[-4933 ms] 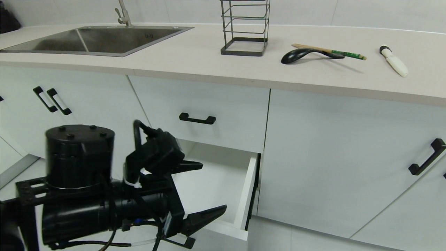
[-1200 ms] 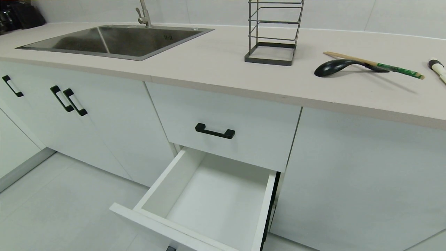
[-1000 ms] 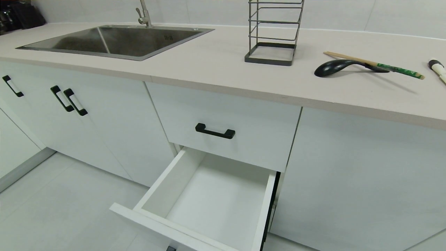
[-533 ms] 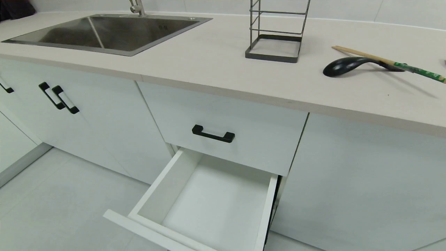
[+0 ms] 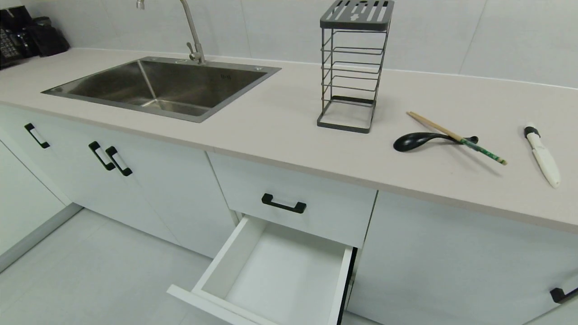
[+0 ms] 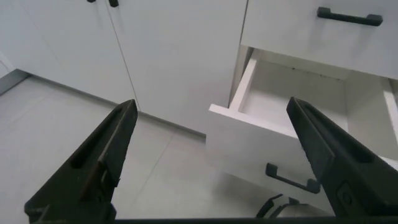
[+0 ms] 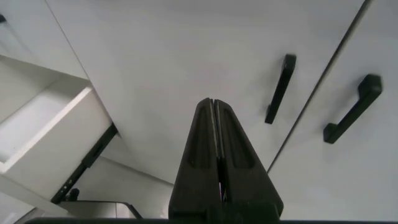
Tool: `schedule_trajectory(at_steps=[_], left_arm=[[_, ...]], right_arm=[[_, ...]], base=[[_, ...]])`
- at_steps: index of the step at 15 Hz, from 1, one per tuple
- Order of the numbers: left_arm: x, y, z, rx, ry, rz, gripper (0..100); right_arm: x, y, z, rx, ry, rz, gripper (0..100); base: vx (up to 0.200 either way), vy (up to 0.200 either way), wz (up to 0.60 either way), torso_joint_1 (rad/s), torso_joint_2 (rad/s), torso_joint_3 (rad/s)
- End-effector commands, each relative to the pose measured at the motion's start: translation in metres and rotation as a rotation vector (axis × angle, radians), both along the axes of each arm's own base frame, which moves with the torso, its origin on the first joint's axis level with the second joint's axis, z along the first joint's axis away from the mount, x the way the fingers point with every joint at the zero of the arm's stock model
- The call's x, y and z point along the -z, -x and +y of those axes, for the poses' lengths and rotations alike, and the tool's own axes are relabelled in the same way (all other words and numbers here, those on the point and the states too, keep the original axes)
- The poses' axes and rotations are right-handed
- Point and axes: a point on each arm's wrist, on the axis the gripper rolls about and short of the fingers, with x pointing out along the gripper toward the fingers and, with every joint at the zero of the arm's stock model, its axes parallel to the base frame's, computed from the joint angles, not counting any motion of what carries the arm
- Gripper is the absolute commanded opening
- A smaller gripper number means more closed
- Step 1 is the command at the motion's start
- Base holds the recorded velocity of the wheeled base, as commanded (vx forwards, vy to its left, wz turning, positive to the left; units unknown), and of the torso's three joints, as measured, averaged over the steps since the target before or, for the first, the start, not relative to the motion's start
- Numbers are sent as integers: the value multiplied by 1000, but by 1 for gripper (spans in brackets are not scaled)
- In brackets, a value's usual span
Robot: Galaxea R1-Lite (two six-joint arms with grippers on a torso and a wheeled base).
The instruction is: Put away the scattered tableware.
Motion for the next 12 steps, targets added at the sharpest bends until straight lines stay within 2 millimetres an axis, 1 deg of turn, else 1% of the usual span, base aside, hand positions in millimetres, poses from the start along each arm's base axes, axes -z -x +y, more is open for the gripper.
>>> schedule_trajectory(at_steps=[1, 4, 8, 12], left_arm=[[0, 0, 0, -1, 0, 0, 100], [0, 0, 0, -1, 0, 0, 100], [0, 0, 0, -1, 0, 0, 100], [0, 0, 0, -1, 0, 0, 100]], right_arm=[[0, 0, 0, -1, 2, 2, 0], [0, 0, 0, -1, 2, 2, 0], [0, 0, 0, -2, 0, 2, 0], [0, 0, 0, -1, -1, 2, 0]], base=[[0, 0, 0, 256, -481, -212], [0, 0, 0, 90, -491, -216], [0, 0, 0, 369, -492, -226], [0, 0, 0, 285, -515, -232]])
